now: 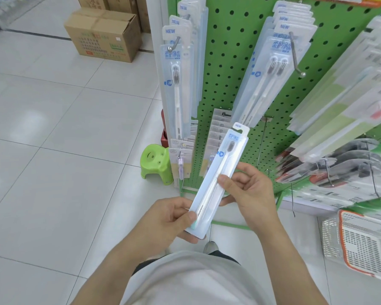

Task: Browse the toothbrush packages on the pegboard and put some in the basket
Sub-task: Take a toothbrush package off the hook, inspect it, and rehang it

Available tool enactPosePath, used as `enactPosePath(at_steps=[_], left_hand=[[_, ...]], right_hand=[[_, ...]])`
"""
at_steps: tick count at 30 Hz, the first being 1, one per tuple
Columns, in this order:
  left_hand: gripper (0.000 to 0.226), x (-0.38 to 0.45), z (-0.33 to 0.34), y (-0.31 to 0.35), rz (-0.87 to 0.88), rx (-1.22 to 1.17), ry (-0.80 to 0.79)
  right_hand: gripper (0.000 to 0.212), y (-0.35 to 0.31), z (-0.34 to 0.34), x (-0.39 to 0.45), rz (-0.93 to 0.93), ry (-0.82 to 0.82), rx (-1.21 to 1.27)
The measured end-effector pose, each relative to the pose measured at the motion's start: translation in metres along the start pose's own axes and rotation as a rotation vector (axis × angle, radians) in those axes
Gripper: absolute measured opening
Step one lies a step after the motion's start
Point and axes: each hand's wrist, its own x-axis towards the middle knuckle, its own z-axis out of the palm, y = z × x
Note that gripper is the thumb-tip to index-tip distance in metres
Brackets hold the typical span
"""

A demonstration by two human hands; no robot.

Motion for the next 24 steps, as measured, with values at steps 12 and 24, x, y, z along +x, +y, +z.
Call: enactPosePath(at_steps=[12, 24], left_hand=[[0.035, -0.006, -0.003, -0.004, 0.130, -0.164, 0.011], [0.053, -0.011, 0.008, -0.003, 0.229, 0.392, 0.150]], right_hand=[[0.033, 0.000, 0.008, -0.001, 0.015, 0.084, -0.124], [0.026, -0.006, 0.019, -0.018, 0.024, -0.047, -0.141]])
